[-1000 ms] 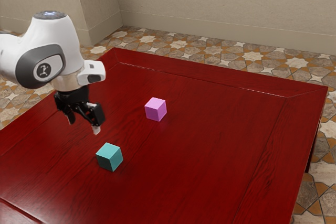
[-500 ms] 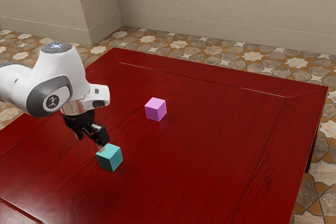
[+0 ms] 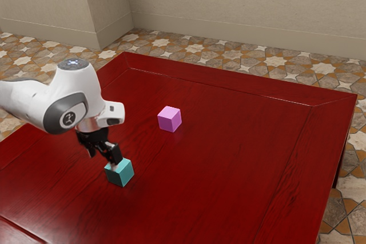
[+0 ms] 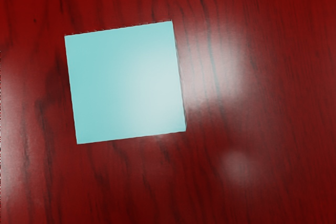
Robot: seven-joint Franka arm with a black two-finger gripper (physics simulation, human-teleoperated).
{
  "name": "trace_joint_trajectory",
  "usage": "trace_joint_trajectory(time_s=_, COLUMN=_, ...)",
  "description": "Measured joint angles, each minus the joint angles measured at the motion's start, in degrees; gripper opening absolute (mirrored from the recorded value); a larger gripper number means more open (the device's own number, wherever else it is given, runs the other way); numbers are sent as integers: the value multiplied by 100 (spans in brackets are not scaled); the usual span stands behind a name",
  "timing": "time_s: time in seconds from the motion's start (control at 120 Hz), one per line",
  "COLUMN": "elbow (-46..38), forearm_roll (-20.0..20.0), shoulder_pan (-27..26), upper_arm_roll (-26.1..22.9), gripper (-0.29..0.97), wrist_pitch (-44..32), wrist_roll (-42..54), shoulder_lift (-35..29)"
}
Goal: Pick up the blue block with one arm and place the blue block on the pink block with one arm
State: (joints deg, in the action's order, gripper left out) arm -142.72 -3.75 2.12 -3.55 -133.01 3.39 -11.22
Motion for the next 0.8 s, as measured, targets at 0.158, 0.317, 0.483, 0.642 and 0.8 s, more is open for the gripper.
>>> trace_joint_trajectory(time_s=0.158, elbow=220, forearm_roll=-55, shoulder_pan=2, upper_arm_roll=71, gripper=68, wrist_pitch=-94, wrist_roll=45, shoulder_lift=333)
trace_joint_trajectory(time_s=0.317, elbow=408, forearm_roll=-141, shoulder_pan=3, upper_arm_roll=91, gripper=68, wrist_pitch=-245, wrist_roll=76, shoulder_lift=674)
trace_joint_trajectory(time_s=0.483, elbow=564, forearm_roll=-188, shoulder_pan=-9, upper_arm_roll=160, gripper=68, wrist_pitch=-431, wrist_roll=98, shoulder_lift=1005)
trace_joint_trajectory(time_s=0.642, elbow=666, forearm_roll=-201, shoulder_pan=38, upper_arm_roll=203, gripper=68, wrist_pitch=-559, wrist_roll=114, shoulder_lift=1243)
trace_joint_trajectory(time_s=0.8, elbow=700, forearm_roll=-197, shoulder_pan=74, upper_arm_roll=206, gripper=68, wrist_pitch=-644, wrist_roll=127, shoulder_lift=1352)
